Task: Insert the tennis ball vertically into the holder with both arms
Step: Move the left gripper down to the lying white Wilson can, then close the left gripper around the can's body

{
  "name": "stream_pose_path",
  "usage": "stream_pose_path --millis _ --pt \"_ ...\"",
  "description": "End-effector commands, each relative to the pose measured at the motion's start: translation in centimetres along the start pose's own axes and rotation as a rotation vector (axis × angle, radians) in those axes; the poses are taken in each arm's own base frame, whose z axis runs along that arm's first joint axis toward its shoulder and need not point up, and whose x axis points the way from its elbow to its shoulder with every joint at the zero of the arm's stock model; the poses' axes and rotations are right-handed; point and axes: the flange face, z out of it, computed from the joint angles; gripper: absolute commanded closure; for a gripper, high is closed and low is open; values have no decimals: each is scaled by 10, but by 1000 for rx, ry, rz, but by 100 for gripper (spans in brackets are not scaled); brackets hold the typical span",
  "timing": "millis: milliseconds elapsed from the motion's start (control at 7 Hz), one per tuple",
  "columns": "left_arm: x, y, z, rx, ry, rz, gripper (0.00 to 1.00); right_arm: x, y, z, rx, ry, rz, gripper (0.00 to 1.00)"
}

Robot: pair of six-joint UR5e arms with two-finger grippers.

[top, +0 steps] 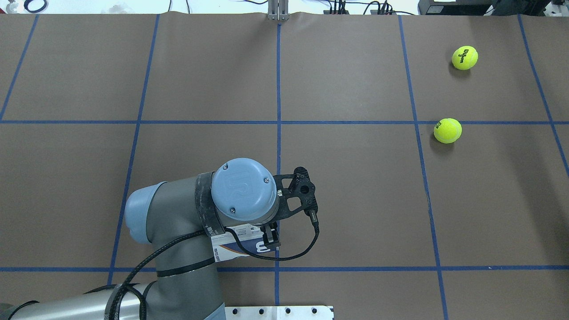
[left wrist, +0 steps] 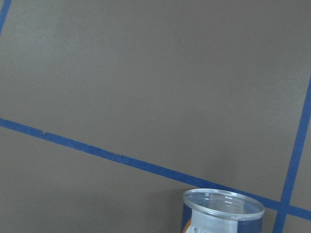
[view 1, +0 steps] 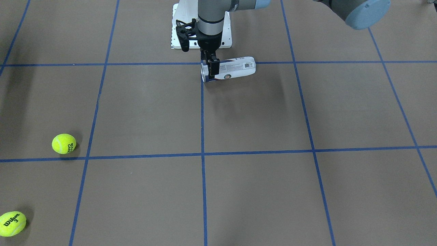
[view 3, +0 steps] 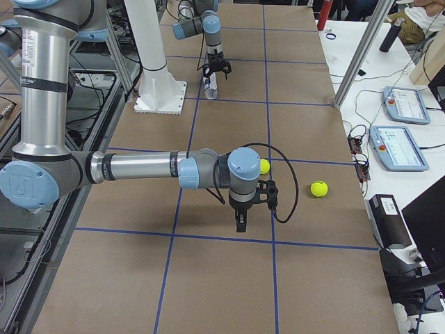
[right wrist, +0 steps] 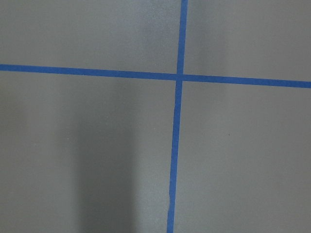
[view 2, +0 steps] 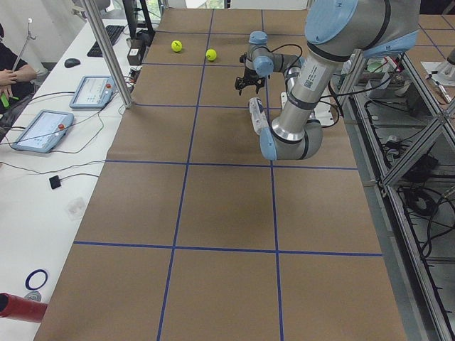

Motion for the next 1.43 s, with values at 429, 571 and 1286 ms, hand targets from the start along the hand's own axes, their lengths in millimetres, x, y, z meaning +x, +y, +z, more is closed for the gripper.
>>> stream_pose_path --millis 429,571,1286 --pt "15 -4 28 4 22 15 2 0 0 0 0 0 0 1" --pt "21 -4 32 -1 28 18 2 0 0 0 0 0 0 0" --pt "38 -4 59 -26 49 35 2 0 1 1 -1 0 0 1"
